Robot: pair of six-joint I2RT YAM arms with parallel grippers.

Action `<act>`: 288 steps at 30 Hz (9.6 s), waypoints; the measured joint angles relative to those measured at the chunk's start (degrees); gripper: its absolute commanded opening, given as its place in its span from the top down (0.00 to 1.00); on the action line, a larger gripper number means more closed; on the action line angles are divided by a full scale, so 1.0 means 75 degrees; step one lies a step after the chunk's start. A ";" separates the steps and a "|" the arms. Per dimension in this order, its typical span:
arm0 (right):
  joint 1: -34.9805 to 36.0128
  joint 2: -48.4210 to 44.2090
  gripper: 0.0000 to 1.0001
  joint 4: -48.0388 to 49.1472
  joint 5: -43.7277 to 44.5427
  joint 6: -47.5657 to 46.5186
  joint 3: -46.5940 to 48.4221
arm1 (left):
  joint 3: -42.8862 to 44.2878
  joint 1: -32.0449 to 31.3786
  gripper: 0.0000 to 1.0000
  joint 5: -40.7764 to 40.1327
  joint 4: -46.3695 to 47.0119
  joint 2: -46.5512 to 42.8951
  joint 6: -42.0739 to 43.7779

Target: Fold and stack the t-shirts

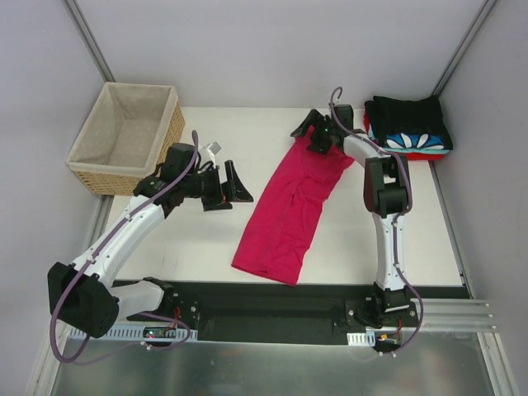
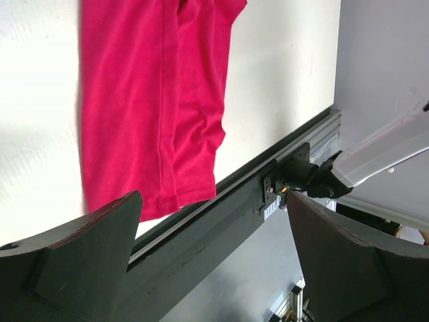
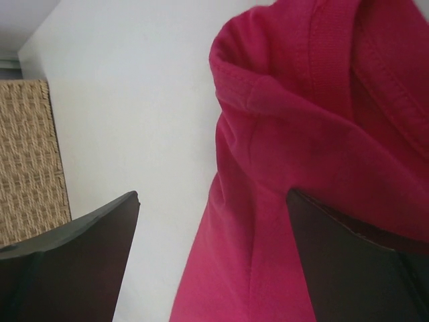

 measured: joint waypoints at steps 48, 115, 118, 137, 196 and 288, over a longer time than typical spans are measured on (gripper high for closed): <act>0.2498 -0.9702 0.04 -0.0356 0.0941 -0.1649 -0.5945 | -0.2649 -0.0382 0.10 0.0399 0.1990 -0.0423 -0.0338; 0.3541 -1.1033 0.03 -0.2302 0.2725 -0.1341 -0.9719 | -0.4071 -0.3526 0.07 -0.1026 0.5126 -0.0006 -0.2483; 0.3541 -1.1019 0.03 -0.2212 0.2830 -0.1274 -1.0089 | -0.4360 -0.3512 0.02 -0.1416 0.4730 -0.0650 -0.2530; 0.3544 -1.2712 0.03 -0.2690 0.2897 -0.0813 -1.1135 | -0.6776 -0.3354 0.46 -0.2014 0.6997 -0.0495 -0.3891; 0.3547 -1.3878 0.03 -0.3500 0.2946 -0.0449 -1.1226 | -0.6510 -0.2658 1.00 -0.1781 0.9436 0.2226 -0.3926; 0.4456 -1.1864 1.00 -0.2372 0.3238 0.0405 -1.0439 | -0.4223 -0.2305 1.00 -0.2034 0.5135 0.0233 -0.2261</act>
